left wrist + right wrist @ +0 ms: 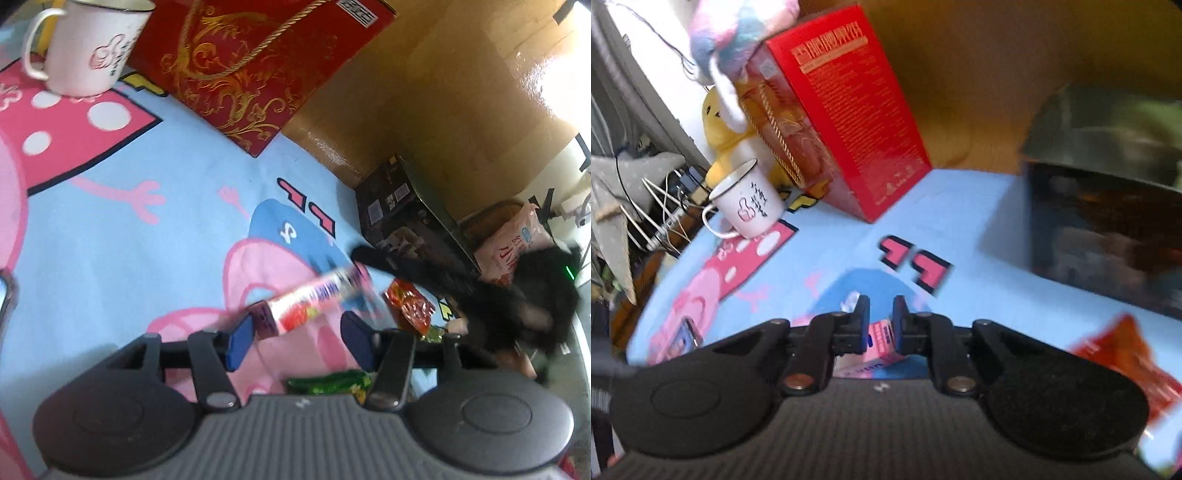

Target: Organize snacks

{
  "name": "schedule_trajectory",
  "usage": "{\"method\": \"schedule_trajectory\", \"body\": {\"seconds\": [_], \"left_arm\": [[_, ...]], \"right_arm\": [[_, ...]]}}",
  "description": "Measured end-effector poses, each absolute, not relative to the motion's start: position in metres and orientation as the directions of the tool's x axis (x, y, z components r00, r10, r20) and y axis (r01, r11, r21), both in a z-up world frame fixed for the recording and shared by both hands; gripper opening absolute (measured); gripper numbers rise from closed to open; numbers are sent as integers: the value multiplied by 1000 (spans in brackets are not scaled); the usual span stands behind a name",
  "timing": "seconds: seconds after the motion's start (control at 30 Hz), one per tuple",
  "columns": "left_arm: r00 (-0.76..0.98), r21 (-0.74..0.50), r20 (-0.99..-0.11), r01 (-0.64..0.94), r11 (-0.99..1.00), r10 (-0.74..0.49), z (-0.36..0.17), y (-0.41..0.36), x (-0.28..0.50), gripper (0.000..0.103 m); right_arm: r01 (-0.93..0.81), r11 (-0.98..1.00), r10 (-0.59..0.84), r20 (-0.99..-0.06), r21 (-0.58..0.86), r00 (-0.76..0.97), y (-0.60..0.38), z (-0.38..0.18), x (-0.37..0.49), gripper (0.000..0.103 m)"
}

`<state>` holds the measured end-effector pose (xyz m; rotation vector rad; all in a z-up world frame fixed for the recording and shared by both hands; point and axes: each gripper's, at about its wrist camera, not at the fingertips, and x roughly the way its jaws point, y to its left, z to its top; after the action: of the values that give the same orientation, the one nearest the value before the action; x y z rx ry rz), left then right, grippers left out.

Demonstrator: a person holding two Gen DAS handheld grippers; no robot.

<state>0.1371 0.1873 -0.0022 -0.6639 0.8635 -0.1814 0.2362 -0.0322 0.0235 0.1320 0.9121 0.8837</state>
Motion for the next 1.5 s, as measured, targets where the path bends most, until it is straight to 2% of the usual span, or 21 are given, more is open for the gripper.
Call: {"method": "schedule_trajectory", "body": {"seconds": [0.07,0.27,0.37,0.53,0.67,0.73,0.93,0.97,1.0,1.03,1.1,1.27,1.4,1.5], "left_arm": [[641,-598,-648,-92,796,-413,-1,178,143,53],[593,-590,-645,14,807,-482,-3,125,179,57],[521,-615,-636,103,782,-569,-5,91,193,57],[446,-606,-641,206,769,-625,1,51,192,57],[474,-607,-626,201,769,-619,9,59,186,57],[480,-600,-634,189,777,-606,10,65,186,57],[434,-582,-662,214,784,-610,1,44,190,57],[442,-569,-662,229,790,-605,1,41,187,57],[443,-552,-670,239,799,-595,3,38,186,56],[443,-537,-679,242,808,-585,5,35,185,56],[451,-533,-679,239,811,-579,12,36,183,56],[531,-577,-591,249,778,-608,48,47,201,56],[639,-542,-529,253,801,-559,77,44,235,59],[676,-531,-517,229,816,-525,82,41,270,59]], "right_arm": [[-598,661,715,-624,453,317,-56,27,224,16],[-532,720,679,-611,446,407,-117,17,190,28],[-481,746,662,-593,460,458,-153,15,172,36],[-433,771,636,-525,468,566,-202,21,141,42],[-466,797,603,-493,383,627,-222,26,115,59],[-488,811,583,-507,322,635,-222,24,107,61],[-503,825,551,-567,258,613,-210,3,111,61],[-515,823,549,-562,238,618,-206,3,110,54],[-530,817,554,-565,228,611,-203,3,110,40],[-530,823,542,-567,206,621,-198,3,110,37],[-524,835,514,-576,168,635,-194,6,111,36],[-530,838,525,-466,133,712,-196,38,120,36],[-524,846,518,-385,97,764,-189,65,159,36],[-504,858,503,-358,100,786,-183,76,199,36]]}}
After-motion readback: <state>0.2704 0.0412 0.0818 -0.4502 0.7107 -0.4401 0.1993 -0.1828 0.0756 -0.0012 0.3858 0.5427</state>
